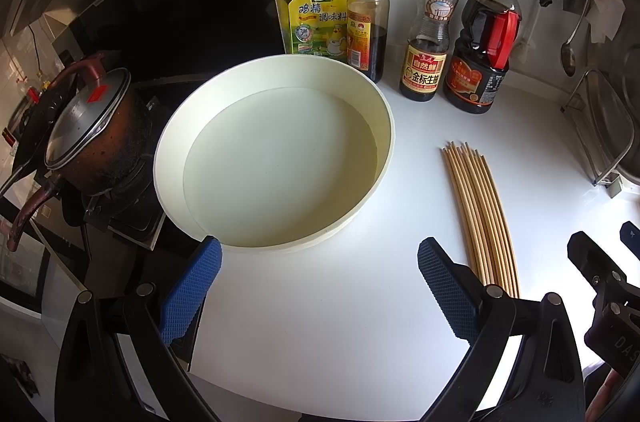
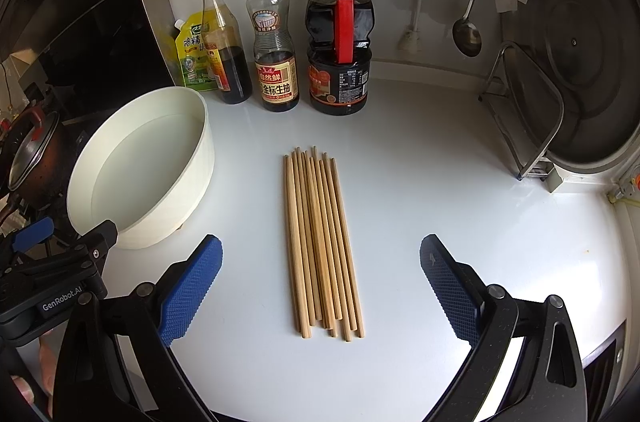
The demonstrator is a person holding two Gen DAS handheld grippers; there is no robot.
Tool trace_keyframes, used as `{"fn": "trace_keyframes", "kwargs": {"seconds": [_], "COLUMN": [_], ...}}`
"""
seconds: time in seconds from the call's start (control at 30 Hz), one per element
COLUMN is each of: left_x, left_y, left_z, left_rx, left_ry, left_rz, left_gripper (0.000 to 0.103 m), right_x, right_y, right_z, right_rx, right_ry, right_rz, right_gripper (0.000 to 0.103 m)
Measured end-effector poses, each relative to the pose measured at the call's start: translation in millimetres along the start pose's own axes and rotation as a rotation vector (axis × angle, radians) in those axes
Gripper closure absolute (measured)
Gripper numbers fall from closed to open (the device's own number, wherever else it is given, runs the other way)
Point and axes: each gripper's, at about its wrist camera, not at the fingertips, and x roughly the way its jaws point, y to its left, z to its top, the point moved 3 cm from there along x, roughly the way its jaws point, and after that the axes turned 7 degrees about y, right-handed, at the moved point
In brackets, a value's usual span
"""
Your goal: Organize utensils
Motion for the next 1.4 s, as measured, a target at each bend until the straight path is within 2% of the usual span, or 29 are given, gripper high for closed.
{"fn": "trace_keyframes", "kwargs": {"seconds": [0.97,1.27,1.4], "left_x": [12,21,29], "left_y": [-4,-23,-33], "left_z": [4,-8,-15], "left_rx": [0.002,0.036,0.050], "left_ry": [0.025,0.049,0.075], "left_rz": [-0.003,-0.030,-0.064], "left_gripper": [0.006,0.006,0.006], "right_x": [10,22,32], "right_y": [-2,-19,-28], "right_z": [3,-8,-18], "right_rx": [0.001,0.013,-0.005], "right_ry": [0.023,0.050,0.075], "right_rz": [0.006,0.018,0.011], "right_gripper": [0.008,0.008,0.008]}}
